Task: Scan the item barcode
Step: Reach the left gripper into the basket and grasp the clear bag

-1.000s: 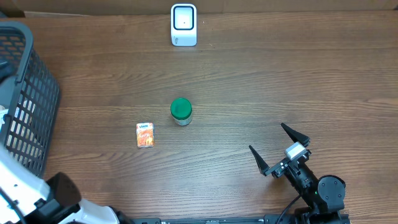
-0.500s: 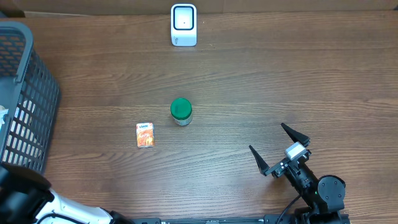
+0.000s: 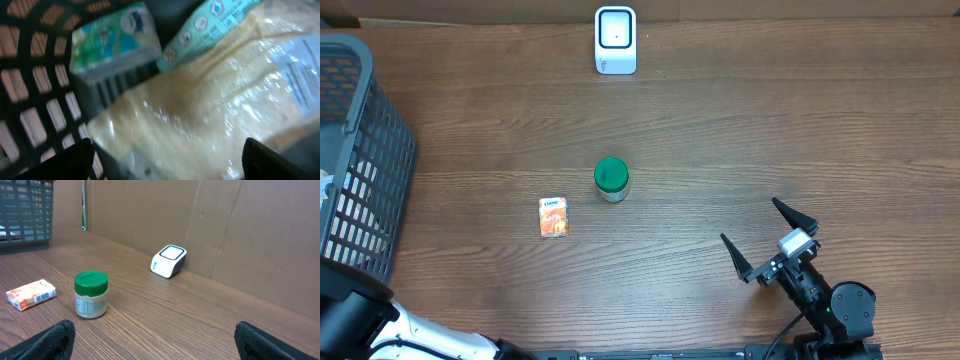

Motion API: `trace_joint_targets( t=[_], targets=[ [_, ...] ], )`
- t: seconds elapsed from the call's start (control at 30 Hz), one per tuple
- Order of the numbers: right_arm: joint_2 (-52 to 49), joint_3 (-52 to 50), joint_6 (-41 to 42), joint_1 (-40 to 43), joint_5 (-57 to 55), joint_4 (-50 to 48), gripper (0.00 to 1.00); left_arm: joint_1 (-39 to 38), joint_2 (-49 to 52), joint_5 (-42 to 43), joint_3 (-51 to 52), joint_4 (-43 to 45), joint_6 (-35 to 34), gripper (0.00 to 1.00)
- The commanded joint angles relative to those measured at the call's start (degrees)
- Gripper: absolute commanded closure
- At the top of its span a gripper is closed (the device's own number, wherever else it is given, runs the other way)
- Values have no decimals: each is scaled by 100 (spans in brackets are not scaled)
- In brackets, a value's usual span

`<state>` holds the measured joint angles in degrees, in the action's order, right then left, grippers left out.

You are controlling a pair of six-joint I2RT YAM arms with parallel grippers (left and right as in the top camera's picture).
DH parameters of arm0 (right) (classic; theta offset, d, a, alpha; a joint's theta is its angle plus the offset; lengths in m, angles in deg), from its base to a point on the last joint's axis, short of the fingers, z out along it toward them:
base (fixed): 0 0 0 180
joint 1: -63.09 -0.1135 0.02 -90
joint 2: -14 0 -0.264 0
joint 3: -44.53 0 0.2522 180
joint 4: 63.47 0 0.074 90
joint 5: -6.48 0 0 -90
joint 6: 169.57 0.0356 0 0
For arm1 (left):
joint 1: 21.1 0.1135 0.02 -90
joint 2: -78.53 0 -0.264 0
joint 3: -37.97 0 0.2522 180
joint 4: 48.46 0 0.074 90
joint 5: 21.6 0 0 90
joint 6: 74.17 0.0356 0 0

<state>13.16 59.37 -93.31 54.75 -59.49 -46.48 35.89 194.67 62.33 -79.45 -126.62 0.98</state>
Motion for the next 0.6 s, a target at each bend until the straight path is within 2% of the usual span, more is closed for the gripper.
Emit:
trace_joint_targets(
  t=[0.0,0.17,0.4,0.57],
  targets=[
    [68,-61,26,-28,20,-9,0,-42,52,-286,136,319,514,15],
    [68,-61,26,-28,20,-9,0,-118,76,337,586,1027,1628,15],
    [68,-61,26,-28,17,-9,0,-197,76,315,1362,1672,1963,14],
    [68,-61,26,-28,20,-9,0,-245,76,337,1827,2096,1961,16]
  ],
)
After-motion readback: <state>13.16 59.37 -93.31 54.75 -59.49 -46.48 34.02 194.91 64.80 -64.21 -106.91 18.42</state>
